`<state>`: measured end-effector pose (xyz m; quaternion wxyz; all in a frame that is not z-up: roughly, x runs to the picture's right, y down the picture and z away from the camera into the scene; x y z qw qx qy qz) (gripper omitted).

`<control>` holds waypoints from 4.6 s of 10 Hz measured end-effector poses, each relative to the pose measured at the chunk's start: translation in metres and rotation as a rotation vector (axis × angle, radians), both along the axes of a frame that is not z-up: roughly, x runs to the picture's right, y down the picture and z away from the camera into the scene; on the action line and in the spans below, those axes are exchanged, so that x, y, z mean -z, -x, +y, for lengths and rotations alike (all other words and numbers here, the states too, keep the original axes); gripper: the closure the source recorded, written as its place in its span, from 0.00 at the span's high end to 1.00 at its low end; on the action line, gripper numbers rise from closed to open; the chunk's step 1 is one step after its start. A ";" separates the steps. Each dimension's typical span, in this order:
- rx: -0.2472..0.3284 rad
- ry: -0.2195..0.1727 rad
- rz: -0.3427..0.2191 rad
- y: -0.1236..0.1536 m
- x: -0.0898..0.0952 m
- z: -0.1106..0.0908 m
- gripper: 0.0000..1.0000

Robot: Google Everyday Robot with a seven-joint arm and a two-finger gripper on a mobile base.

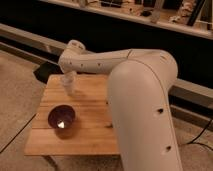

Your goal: Place the eraser in the ceramic cup

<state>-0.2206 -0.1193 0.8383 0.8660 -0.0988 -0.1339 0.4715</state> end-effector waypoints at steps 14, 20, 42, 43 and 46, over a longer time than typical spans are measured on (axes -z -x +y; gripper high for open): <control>-0.046 0.052 0.011 0.018 -0.066 -0.004 0.00; -0.047 0.099 -0.011 0.023 -0.078 0.018 0.00; -0.028 0.122 -0.058 0.026 -0.087 0.026 0.80; -0.029 0.120 -0.056 0.025 -0.083 0.022 0.80; -0.030 0.127 -0.037 0.008 -0.061 0.009 0.80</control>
